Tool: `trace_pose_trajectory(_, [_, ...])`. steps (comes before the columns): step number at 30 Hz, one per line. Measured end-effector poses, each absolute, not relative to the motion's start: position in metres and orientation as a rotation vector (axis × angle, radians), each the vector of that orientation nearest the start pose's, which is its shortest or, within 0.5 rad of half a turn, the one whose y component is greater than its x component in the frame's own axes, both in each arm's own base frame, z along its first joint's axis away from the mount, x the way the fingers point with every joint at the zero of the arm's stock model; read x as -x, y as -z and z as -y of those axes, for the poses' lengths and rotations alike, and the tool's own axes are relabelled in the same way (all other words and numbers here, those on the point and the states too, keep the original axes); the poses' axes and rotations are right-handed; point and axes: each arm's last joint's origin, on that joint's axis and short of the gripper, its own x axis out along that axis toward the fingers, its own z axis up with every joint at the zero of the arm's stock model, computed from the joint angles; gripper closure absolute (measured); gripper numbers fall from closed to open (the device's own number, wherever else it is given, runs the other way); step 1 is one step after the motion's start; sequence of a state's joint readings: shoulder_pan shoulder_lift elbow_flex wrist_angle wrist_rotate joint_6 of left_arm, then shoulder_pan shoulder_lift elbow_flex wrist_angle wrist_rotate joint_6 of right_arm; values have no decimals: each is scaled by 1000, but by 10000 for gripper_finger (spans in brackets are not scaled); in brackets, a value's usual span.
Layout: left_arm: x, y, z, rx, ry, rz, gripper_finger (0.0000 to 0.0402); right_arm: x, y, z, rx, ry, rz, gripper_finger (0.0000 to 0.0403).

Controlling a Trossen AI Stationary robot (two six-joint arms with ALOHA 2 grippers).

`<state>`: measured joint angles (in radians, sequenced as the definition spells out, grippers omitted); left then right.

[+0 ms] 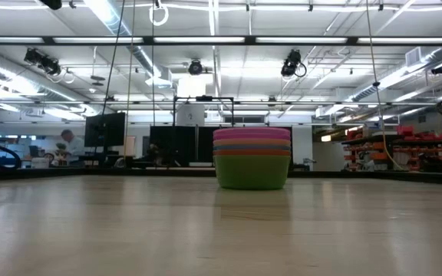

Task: Nest bowls inside each other
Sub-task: Return to Home Position

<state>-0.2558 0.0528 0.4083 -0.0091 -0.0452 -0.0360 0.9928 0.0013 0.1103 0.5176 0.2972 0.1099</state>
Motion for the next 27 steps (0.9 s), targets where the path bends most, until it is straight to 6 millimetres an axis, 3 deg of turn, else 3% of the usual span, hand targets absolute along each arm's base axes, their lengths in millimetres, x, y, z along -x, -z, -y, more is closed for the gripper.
trace_pose_trajectory(17, [-71, -262, 19, 30, 259, 414, 259, -50, -223, -58, -460, -665, 517, 364])
trace_pose_trajectory(27, [-59, -273, 16, 9, 252, 462, 262, -59, -221, -52, -439, -564, 511, 364])
